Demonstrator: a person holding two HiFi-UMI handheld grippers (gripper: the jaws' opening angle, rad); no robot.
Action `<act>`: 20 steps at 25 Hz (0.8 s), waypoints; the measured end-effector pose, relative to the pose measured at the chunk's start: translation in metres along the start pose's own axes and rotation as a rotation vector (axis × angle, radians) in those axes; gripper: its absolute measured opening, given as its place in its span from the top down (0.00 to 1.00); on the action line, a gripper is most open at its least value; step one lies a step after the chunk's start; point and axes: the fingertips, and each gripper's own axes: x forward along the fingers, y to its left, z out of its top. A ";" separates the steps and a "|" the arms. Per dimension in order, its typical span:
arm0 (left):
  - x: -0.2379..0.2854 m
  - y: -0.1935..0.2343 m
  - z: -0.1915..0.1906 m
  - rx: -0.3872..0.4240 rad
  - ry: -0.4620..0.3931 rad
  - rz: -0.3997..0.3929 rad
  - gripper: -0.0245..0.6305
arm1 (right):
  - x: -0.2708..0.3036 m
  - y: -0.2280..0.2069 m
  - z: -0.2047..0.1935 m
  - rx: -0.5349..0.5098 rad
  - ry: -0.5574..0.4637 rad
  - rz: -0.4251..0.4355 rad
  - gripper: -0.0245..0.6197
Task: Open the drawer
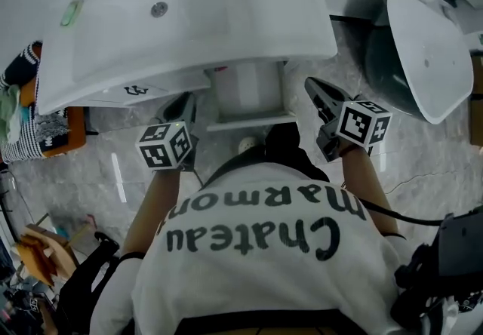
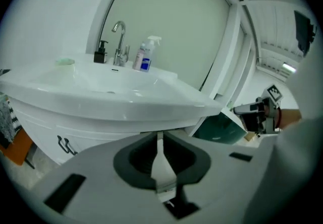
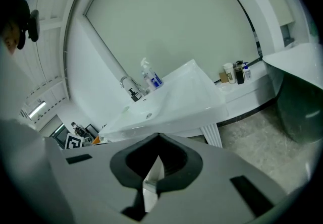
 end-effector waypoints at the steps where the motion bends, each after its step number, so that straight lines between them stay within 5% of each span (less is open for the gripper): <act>1: -0.002 -0.002 0.006 0.003 -0.013 -0.010 0.90 | 0.000 0.002 0.002 0.004 -0.010 0.004 0.96; 10: -0.012 -0.022 0.022 -0.021 -0.069 -0.131 0.90 | 0.002 0.010 -0.007 -0.003 -0.030 -0.023 0.96; 20: -0.013 -0.025 0.017 -0.009 -0.068 -0.161 0.90 | -0.001 0.021 -0.025 -0.059 0.004 -0.032 0.96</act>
